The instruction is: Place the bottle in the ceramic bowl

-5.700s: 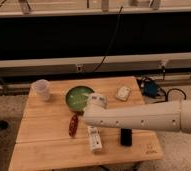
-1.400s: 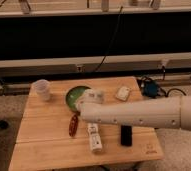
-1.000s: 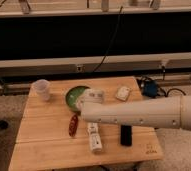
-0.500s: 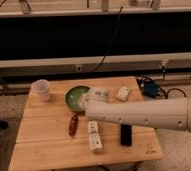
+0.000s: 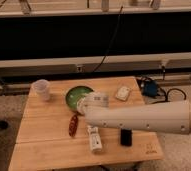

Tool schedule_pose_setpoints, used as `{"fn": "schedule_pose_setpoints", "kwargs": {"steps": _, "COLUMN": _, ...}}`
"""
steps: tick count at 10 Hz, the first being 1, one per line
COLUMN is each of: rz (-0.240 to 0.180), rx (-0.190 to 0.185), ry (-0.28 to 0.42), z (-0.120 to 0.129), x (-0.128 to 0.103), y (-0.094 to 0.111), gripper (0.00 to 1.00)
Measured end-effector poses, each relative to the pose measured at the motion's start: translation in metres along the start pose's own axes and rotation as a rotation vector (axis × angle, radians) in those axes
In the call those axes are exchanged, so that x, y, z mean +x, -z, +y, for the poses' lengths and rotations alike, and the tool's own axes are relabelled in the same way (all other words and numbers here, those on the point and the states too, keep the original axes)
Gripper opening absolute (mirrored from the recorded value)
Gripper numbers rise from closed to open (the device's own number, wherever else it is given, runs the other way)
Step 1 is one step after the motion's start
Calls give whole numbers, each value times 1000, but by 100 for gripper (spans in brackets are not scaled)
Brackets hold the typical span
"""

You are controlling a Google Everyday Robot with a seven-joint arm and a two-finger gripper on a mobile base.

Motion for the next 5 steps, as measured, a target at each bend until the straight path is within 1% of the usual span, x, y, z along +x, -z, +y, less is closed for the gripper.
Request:
{"fn": "schedule_pose_setpoints", "kwargs": {"steps": 2, "rz": -33, "rx": -48, "ry": 9, "z": -1, "x": 1, "y": 0, "gripper": 67}}
{"fn": "schedule_pose_setpoints", "kwargs": {"steps": 3, "rz": -47, "rx": -64, "ry": 12, "z": -2, "x": 1, "y": 1, "gripper": 74}}
{"fn": "schedule_pose_setpoints", "kwargs": {"steps": 4, "rz": -67, "rx": -106, "ry": 15, "z": 9, "x": 4, "y": 6, "gripper": 80}}
{"fn": "schedule_pose_setpoints", "kwargs": {"steps": 5, "rz": -92, "rx": -134, "ry": 24, "z": 16, "x": 4, "y": 10, "gripper": 80}}
